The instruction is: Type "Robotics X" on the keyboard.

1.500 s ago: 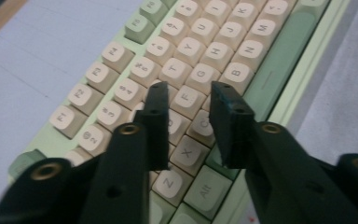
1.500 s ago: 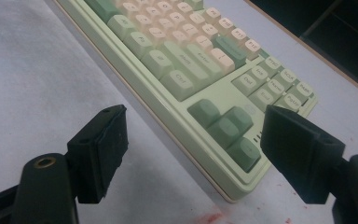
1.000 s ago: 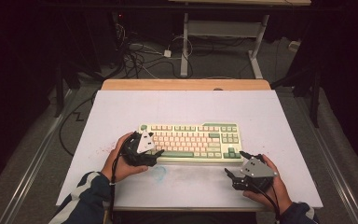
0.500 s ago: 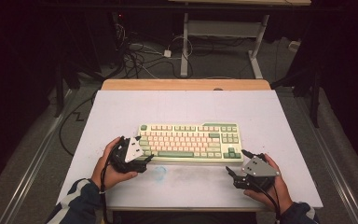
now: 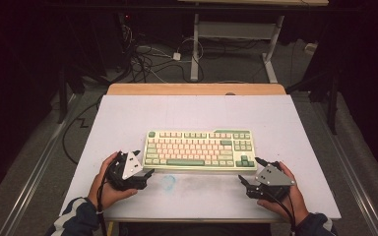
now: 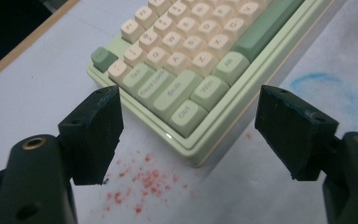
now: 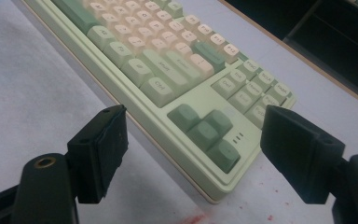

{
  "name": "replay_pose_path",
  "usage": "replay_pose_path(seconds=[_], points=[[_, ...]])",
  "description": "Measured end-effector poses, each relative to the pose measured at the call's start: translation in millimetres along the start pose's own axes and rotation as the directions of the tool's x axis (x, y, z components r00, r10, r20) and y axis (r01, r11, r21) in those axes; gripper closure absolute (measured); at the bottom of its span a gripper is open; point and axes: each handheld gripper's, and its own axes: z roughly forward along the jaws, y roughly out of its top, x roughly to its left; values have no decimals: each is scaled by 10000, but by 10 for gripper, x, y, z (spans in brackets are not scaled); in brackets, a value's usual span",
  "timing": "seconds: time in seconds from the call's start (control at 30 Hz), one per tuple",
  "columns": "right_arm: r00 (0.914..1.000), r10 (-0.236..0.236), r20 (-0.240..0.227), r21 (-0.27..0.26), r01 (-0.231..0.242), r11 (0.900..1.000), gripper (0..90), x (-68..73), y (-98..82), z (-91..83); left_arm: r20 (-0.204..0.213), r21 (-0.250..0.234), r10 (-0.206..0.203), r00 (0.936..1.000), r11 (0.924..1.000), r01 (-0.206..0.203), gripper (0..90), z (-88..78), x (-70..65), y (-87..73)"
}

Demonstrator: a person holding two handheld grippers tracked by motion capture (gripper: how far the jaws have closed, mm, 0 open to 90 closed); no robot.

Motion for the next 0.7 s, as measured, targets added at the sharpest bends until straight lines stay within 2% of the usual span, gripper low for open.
replay_pose_path(seconds=[0.07, 0.13, 0.23, 0.27, 0.37, 0.47, 0.53, 0.7], points=[[10000, -24, -19, 12, 24, 10000, 238, -1, -1, 3, 27, 133, -86, 10000, 9999, 85, 238, -17, 10, -20], [10000, -30, -38, 26, 30, 10000, 238, 2, -2, 5, 60, 195, -135, 9999, 9997, 134, 290, -26, 12, -15], [10000, -55, -52, 34, 56, 10000, 238, 6, 0, 5, 228, 167, -454, 9987, 9988, 450, 434, -21, 16, 39], [10000, -70, -67, 28, 70, 10000, 238, 7, 0, 5, 170, 240, -562, 9983, 9982, 558, 506, -6, 25, 58], [9999, -96, -94, 61, 96, 9999, 239, 8, -2, 16, 378, 416, -1057, 9937, 9937, 1041, 716, 41, 65, 128], [9998, -130, -126, 129, 132, 9998, 239, 17, -2, 30, 584, 576, -1405, 9884, 9889, 1372, 837, 132, 82, 192], [9998, -149, -154, 133, 151, 9998, 239, 25, -1, 33, 708, 668, -1426, 9872, 9882, 1379, 871, 202, 65, 232], [9997, -171, -180, 211, 175, 9996, 240, 23, -10, 47, 963, 1140, -1298, 9869, 9864, 1186, 873, 390, -27, 299]])
